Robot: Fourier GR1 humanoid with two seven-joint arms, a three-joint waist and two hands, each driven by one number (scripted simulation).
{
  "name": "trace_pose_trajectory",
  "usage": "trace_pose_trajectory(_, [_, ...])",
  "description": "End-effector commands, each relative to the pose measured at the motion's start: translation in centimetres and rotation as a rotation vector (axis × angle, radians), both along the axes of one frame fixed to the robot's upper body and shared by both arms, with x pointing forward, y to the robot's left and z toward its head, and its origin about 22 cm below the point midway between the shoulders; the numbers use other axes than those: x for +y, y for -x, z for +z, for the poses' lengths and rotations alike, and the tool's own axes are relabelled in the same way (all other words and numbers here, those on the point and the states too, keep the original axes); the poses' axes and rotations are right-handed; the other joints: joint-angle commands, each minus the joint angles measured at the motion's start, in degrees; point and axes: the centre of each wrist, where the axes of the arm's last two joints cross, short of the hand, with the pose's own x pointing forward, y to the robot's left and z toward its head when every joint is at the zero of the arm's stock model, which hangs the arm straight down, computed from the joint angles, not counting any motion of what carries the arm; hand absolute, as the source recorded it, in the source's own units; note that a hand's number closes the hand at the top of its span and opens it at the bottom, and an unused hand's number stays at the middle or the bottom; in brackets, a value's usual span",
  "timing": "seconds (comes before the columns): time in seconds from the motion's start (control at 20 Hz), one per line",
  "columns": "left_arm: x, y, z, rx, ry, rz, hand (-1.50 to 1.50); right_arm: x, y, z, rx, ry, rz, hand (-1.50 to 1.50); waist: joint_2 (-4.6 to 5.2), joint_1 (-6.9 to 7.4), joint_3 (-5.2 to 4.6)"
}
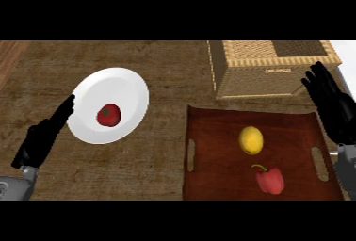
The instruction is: Pick the lemon from the tray and place it in the tiered shelf
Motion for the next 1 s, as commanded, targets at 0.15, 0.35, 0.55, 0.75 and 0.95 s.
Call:
trace_pose_trajectory(0.15, [-2.2,-2.0,2.4,-0.114,0.213,0.060,0.00,-0.7,-2.2,5.3,-0.094,0.239,-0.236,1.50,-2.86,-1.69,0.18])
trace_pose_trajectory(0.35, [-2.3,-2.5,3.1,-0.128,0.323,0.102,0.00,-5.5,-0.4,1.9,0.065,0.342,-0.676,1.50,-3.03,-3.88,-0.05])
trace_pose_trajectory(0.55, [-3.9,-3.2,5.2,-0.134,0.362,0.080,0.00,0.8,1.1,2.0,-0.045,0.027,-0.494,-1.50,-3.03,-3.23,0.38])
trace_pose_trajectory(0.75, [-4.6,-3.3,4.5,-0.146,0.370,0.082,0.00,3.9,2.9,7.1,-0.083,0.118,-0.324,-1.50,-2.99,-3.04,0.29])
trace_pose_trajectory(0.95, [-5.4,-3.1,4.7,-0.133,0.375,0.102,0.00,4.4,3.3,8.2,0.145,0.285,-0.224,-1.50,-3.09,-2.55,0.21])
